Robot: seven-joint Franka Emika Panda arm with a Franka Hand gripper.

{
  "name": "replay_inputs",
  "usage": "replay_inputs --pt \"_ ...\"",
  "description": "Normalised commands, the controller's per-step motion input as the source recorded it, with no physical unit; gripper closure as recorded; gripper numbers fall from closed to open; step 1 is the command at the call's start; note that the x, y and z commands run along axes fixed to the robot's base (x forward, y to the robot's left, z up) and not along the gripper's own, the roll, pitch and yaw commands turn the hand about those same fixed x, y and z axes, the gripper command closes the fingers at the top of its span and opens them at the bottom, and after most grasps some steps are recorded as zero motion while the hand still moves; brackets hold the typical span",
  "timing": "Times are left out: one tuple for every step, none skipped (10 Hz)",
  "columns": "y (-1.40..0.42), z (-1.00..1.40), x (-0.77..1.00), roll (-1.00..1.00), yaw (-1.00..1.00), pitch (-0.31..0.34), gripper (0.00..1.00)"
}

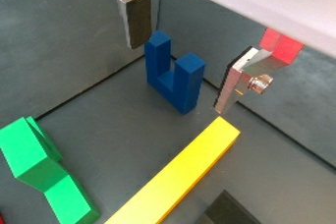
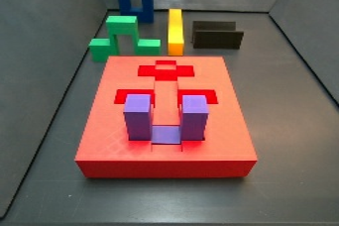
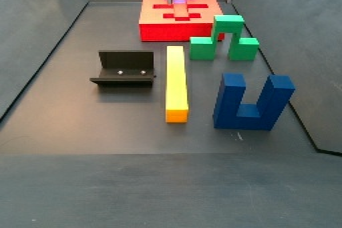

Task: Pick up the blue object. Move up. Move to above the board. Insert the blue object.
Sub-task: Pick up the blue object.

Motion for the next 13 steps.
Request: replay_inputs --pt "0.78 -0.49 -0.25 0.00 -0.16 -0.129 0.00" --pt "0.73 -0.55 -0.44 0.00 -0.16 -0.171 0.00" --pt "0.73 -0.63 -0.49 0.00 -0.16 -0.190 0.00" --pt "0.70 -0.65 -0.53 0.00 -0.15 -0.203 0.00" --pt "0.63 -0.45 -0.48 -0.09 -0.14 -0.193 0.00" --pt "0.58 -0.29 -0.23 -0.09 -0.10 -0.131 0.00" --pt "0.56 -0.21 -0.03 -0.08 -0.07 -0.104 0.00" --pt "0.41 -0.05 0.13 -0.07 0.00 -0.081 0.00" --pt "0.30 -0.03 0.28 -0.03 0.00 -0.027 0.00" --pt "0.17 -0.11 0.04 -0.04 0.00 -0.041 0.00" --pt "0.00 -0.24 0.12 -0.06 0.00 -0.086 0.00" --pt "0.00 -0.26 0.12 -0.12 0.00 -0.131 0.00" --pt "0.00 -0.25 0.14 -0.16 0.00 -0.167 0.00"
